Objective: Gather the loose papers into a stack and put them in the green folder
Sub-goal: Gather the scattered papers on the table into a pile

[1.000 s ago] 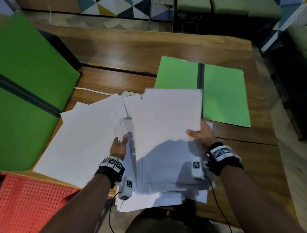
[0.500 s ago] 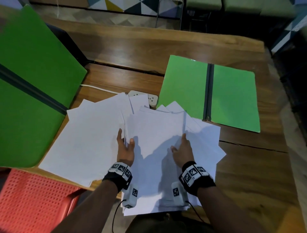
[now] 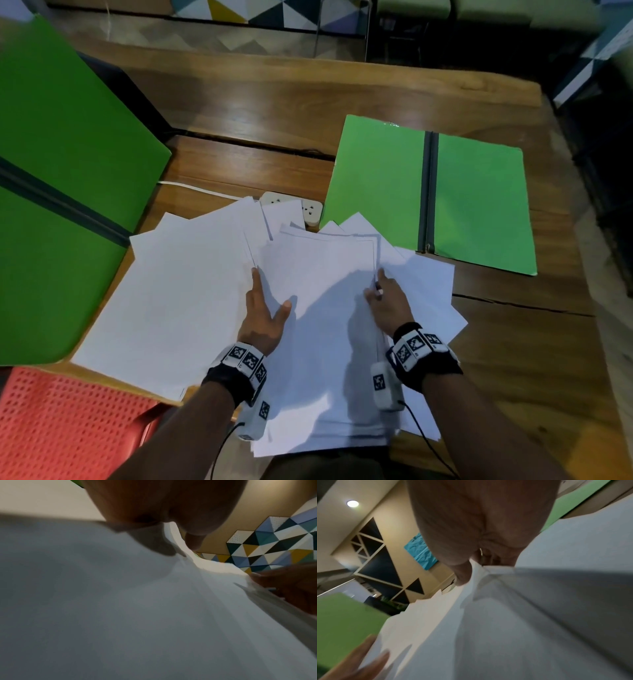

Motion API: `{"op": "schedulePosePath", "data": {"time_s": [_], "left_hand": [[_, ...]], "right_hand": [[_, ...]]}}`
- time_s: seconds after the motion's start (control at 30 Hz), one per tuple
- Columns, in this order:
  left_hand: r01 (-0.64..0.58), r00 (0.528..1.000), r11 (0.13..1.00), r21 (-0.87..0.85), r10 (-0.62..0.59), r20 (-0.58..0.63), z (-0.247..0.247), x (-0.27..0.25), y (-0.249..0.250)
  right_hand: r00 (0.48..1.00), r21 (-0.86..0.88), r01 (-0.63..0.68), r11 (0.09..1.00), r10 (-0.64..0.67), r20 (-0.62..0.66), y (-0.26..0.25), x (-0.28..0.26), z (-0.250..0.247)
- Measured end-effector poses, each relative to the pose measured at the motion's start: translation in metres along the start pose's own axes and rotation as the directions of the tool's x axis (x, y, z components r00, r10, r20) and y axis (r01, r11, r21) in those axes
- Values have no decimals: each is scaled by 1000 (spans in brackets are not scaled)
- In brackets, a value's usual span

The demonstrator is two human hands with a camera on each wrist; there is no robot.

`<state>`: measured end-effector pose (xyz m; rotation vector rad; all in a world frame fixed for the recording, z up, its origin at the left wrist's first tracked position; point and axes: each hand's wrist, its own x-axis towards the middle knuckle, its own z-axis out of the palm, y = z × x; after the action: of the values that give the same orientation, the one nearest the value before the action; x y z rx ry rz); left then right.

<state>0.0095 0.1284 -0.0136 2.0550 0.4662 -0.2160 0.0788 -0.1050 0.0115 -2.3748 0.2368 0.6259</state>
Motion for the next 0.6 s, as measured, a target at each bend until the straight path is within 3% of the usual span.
{"op": "schedulePosePath", "data": {"time_s": [0.1, 0.23, 0.33, 0.43, 0.6], "left_hand": [[52, 998, 994, 99, -54, 13, 3, 0, 4], [86, 996, 996, -37, -87, -25, 4, 8, 0], [43, 997, 989, -139, -51, -57, 1, 16, -4], [10, 997, 993, -119, -20, -80, -1, 24, 3], [-2, 990, 990, -141, -18, -140, -11, 54, 14]], "right_hand": [[1000, 40, 0, 999, -1, 30, -14, 0, 8], [998, -26, -23, 999, 25, 63, -8, 6, 0], [997, 17, -41, 999, 40, 70, 2, 3, -3], [997, 43, -19, 999, 16, 74, 9, -9, 10], [999, 288, -2, 958, -7, 33, 8, -19, 19]]}}
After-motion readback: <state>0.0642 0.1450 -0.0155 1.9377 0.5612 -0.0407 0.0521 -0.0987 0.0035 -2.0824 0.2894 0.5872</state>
